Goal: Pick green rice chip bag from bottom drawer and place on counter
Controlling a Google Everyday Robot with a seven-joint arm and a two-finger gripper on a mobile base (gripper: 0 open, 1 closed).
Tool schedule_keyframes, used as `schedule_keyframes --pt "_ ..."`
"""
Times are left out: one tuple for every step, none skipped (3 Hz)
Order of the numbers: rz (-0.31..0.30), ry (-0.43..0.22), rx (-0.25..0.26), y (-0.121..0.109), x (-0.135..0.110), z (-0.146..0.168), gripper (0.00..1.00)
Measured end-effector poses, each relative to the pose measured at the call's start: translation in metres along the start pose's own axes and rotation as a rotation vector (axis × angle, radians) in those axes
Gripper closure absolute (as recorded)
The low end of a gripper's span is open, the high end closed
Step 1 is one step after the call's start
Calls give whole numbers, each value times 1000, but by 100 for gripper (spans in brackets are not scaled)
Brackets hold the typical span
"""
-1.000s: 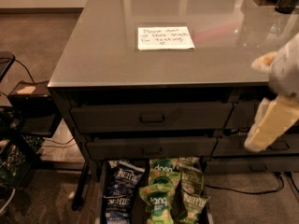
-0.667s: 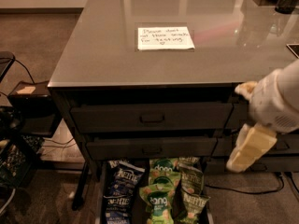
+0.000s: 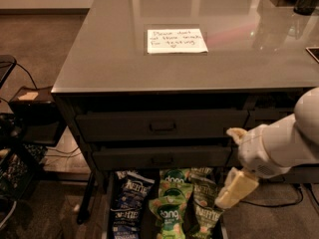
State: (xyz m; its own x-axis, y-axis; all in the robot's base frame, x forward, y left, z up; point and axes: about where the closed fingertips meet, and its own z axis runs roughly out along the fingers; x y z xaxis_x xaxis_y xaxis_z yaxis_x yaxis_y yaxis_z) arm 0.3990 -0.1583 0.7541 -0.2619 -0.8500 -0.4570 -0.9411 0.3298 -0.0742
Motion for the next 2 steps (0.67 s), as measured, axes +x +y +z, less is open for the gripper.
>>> schedule_keyframes --pt "37 -66 -84 12 13 55 0" --pt "45 -69 -97 12 16 62 0"
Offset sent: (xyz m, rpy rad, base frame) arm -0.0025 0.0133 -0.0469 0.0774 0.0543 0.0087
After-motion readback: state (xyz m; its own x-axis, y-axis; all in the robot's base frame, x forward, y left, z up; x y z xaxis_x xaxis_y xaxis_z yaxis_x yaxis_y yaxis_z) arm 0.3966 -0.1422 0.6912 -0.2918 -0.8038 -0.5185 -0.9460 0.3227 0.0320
